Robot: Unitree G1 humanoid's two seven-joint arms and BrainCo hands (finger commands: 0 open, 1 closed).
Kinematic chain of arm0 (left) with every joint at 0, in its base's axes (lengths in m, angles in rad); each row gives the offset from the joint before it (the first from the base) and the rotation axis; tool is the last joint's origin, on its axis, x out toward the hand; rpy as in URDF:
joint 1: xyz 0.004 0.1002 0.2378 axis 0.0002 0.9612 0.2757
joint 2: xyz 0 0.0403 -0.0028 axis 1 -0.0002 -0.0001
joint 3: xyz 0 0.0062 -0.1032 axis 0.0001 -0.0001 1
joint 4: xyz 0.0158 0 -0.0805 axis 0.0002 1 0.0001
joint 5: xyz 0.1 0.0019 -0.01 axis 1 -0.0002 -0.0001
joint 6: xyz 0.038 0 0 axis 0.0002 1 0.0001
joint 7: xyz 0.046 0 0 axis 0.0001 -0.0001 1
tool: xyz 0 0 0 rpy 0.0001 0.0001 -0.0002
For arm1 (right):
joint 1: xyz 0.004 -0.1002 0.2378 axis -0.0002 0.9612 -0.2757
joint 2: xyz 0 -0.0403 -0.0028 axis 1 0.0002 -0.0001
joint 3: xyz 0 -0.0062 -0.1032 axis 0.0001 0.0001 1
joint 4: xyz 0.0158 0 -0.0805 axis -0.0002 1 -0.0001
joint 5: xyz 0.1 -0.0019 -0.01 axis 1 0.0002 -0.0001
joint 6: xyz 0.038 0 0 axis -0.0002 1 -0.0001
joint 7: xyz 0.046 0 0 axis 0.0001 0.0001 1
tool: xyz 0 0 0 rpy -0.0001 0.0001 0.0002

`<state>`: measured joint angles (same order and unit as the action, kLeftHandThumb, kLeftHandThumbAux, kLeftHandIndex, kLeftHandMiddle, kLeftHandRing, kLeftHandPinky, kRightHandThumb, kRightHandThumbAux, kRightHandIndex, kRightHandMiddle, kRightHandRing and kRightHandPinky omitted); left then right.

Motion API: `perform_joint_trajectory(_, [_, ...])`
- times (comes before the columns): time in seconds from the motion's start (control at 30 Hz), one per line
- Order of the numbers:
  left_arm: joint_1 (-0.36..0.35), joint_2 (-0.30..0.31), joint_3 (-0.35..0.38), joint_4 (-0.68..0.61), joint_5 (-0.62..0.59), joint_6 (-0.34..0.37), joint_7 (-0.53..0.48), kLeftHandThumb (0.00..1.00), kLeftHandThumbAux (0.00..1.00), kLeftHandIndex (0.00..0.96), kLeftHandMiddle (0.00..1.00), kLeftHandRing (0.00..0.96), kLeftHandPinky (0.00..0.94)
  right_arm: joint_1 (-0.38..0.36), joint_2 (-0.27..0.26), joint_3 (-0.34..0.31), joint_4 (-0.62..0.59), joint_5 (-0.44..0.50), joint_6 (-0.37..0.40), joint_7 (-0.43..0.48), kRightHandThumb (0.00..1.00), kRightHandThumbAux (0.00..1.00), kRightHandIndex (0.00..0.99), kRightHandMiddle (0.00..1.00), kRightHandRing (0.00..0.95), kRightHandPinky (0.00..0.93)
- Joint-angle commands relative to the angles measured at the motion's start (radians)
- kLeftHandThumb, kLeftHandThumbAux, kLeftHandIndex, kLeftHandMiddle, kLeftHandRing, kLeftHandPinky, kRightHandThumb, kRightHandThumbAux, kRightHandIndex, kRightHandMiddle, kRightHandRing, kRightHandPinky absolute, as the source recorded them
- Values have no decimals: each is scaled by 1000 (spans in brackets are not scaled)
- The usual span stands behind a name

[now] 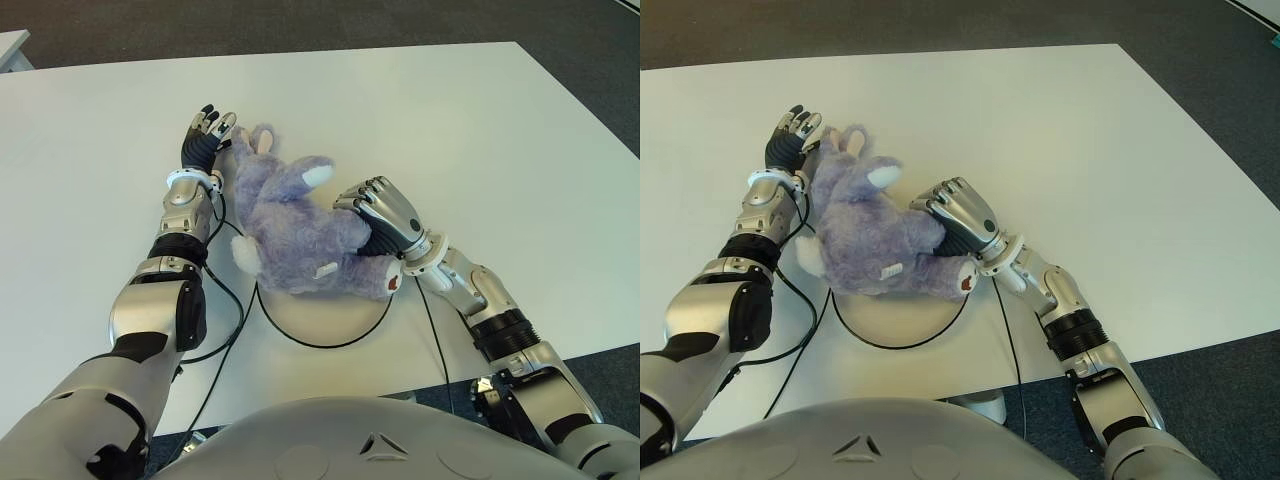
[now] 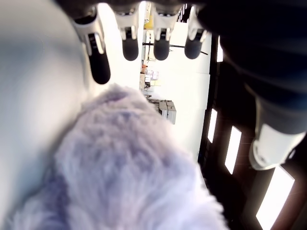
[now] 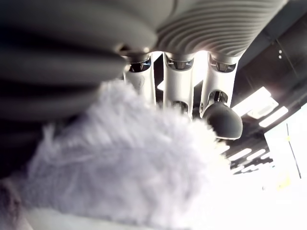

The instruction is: Put the doll into the plate.

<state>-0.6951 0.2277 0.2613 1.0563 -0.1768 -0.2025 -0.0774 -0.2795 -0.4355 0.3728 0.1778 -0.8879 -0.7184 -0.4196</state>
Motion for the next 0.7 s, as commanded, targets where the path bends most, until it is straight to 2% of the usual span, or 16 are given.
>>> perform_joint_trajectory(0.03, [39,-8,3,33,1,54,5,134,581,0,49,36,37,28,14,17,12,-19,20,-7,205,562,566,781,759,745])
perform_joint_trajectory(0.13, [39,-8,3,32,2,53,4,134,578,0,46,34,31,28,16,19,15,-18,22,-13,211,557,530,769,747,724])
perform_joint_trajectory(0.17, [40,-7,2,32,2,53,4,132,575,0,44,31,26,28,16,20,16,-18,22,-14,217,554,466,732,706,653])
perform_joint_trajectory(0.2, [40,-7,2,32,2,52,4,132,575,0,44,31,25,28,17,20,16,-18,23,-15,219,553,455,726,699,641])
perform_joint_trajectory(0.23, [40,-7,2,32,3,52,3,130,573,0,43,30,23,28,17,20,17,-18,23,-16,223,553,401,650,618,546])
perform_joint_trajectory(0.3, [40,-7,1,32,4,52,3,129,573,0,43,29,22,28,17,21,18,-23,26,-20,225,552,385,628,594,517])
perform_joint_trajectory(0.33, [40,-6,0,31,4,52,3,126,572,0,42,28,19,28,17,22,19,-29,30,-22,222,549,317,446,378,290])
perform_joint_trajectory(0.37, [41,-6,0,31,5,52,3,124,572,0,41,27,19,28,17,23,19,-32,33,-24,218,547,288,381,304,194])
perform_joint_trajectory(0.53, [42,-6,-2,29,6,53,2,120,571,0,39,24,15,29,16,26,16,-43,49,-32,207,546,238,302,234,107])
perform_joint_trajectory(0.57, [42,-6,-2,29,6,53,2,119,574,0,41,25,17,30,16,27,16,-46,53,-33,191,542,155,219,173,51])
perform_joint_trajectory(0.6, [42,-6,-2,29,5,53,1,118,576,0,41,26,19,30,16,28,15,-48,55,-35,185,540,118,175,141,24])
perform_joint_trajectory(0.67, [42,-6,-2,29,5,53,1,117,577,0,42,27,21,30,15,31,14,-53,59,-37,180,539,97,147,122,9])
perform_joint_trajectory(0.7, [42,-6,-2,29,5,53,0,117,580,0,41,28,21,29,14,32,14,-56,61,-37,170,533,62,99,83,2])
